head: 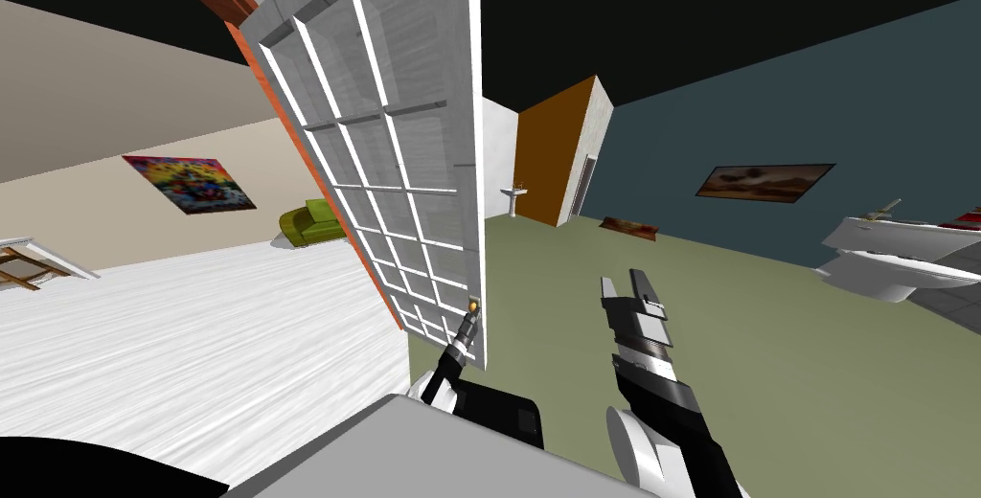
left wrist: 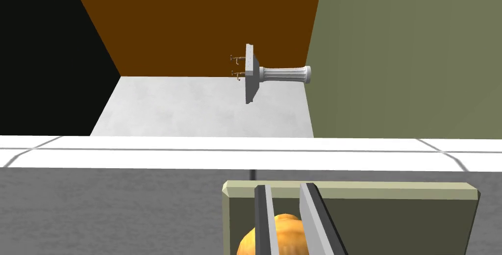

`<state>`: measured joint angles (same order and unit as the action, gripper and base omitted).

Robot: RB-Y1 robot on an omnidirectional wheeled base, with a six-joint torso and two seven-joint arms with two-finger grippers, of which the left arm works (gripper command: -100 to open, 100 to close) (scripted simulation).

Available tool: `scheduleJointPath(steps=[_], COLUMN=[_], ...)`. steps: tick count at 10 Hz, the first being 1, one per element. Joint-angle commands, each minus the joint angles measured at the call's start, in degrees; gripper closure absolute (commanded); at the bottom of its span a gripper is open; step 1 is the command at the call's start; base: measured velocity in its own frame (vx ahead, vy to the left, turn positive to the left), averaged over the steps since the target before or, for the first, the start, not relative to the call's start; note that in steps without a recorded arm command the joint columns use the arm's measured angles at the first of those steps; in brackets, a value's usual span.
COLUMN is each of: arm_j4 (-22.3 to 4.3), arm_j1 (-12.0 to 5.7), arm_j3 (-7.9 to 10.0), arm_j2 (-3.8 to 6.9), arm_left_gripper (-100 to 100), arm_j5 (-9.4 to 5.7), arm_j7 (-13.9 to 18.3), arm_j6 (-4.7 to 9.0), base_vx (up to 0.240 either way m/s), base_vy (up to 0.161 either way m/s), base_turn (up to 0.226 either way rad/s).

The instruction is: Push the door open

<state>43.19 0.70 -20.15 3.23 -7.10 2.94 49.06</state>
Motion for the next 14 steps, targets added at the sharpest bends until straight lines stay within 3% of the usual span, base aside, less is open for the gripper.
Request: scheduleJointPath(steps=[1,3,5,6,7,8,14], arm_j4=[1.04,1.04,0.43,0.43,0.13,0.38,2.51], arm_j1=[0.35,0.35,-0.35,-0.35,-0.70,-0.36,1.65], arm_j3=[1.36,1.36,1.41,1.41,1.44,-0.57,-3.24], arm_j2=[1.77,1.77,1.73,1.73,1.70,0.54,0.64], arm_left_gripper=[100,100,100,100,100,-100,-100], arm_j5=[-1.15,-1.15,-3.27,-3.27,-4.34,-4.26,-9.42], arm_j7=[1.81,1.81,5.82,6.57,8.83,9.55,18.37], arm_j6=[-0.47,-0.47,-0.29,-0.29,-0.20,0.50,1.32], base_vx=[0.008,-0.003,0.015,0.019,0.013,-0.015,-0.034], base_vy=[-0.008,-0.003,-0.019,-0.018,-0.007,-0.015,0.030], base_turn=[-0.017,-0.010,-0.037,-0.016,-0.024,-0.069,-0.021])
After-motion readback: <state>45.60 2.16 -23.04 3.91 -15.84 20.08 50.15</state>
